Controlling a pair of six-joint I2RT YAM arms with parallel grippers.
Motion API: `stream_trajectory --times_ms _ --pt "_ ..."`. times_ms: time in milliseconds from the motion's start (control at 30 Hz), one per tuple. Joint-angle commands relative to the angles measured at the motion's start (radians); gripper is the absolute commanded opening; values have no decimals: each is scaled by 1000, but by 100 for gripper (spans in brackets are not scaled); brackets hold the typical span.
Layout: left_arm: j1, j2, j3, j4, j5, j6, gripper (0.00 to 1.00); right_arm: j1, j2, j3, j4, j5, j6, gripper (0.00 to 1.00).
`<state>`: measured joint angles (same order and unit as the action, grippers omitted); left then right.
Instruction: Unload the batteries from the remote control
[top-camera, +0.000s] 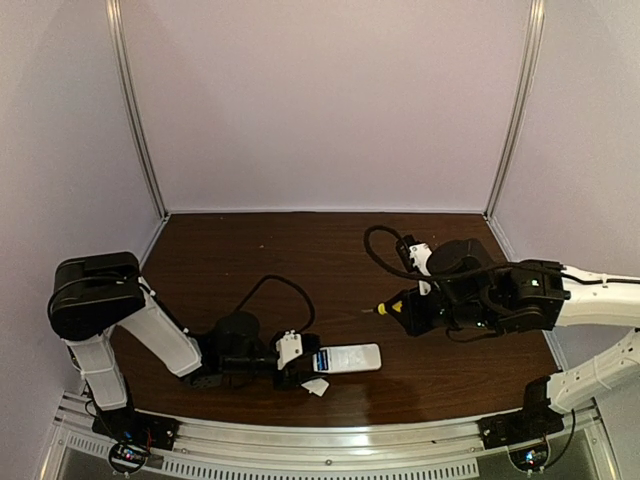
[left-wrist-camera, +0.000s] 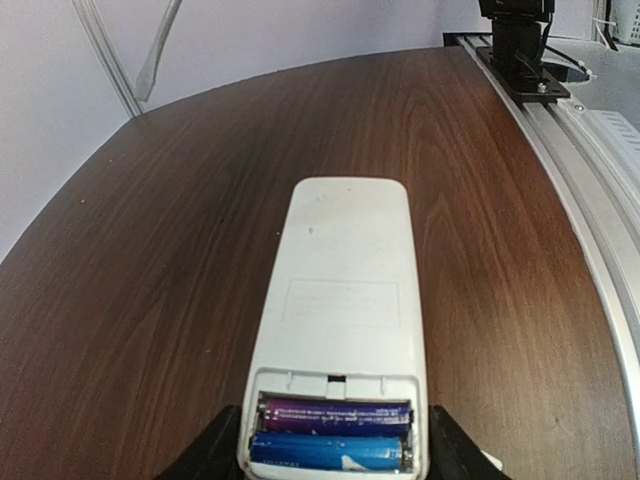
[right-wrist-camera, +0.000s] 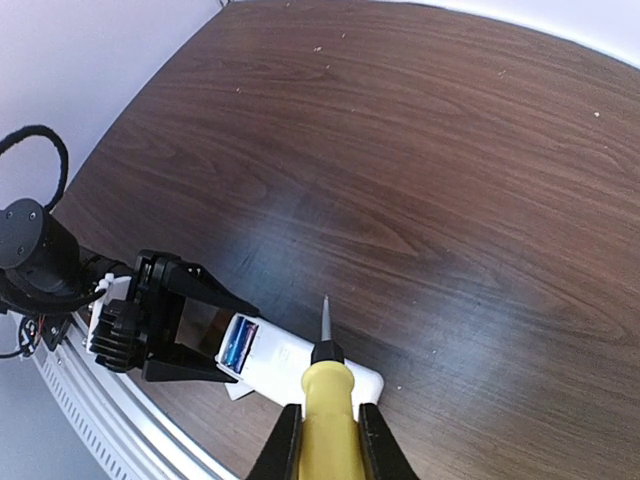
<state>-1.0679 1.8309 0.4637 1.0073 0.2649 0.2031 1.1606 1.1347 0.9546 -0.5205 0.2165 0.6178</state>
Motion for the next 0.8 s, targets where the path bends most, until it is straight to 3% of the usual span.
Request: stream_trajectory --times_ms 0,300,767 --pt "1 -4 -18 105 0 43 27 -1 35 -5 10 -134 13 0" --pt "0 55 13 107 -65 75 25 0 99 -9 92 -258 13 0" --pt "1 74 17 139 -80 65 25 41 146 -27 170 -221 91 0"
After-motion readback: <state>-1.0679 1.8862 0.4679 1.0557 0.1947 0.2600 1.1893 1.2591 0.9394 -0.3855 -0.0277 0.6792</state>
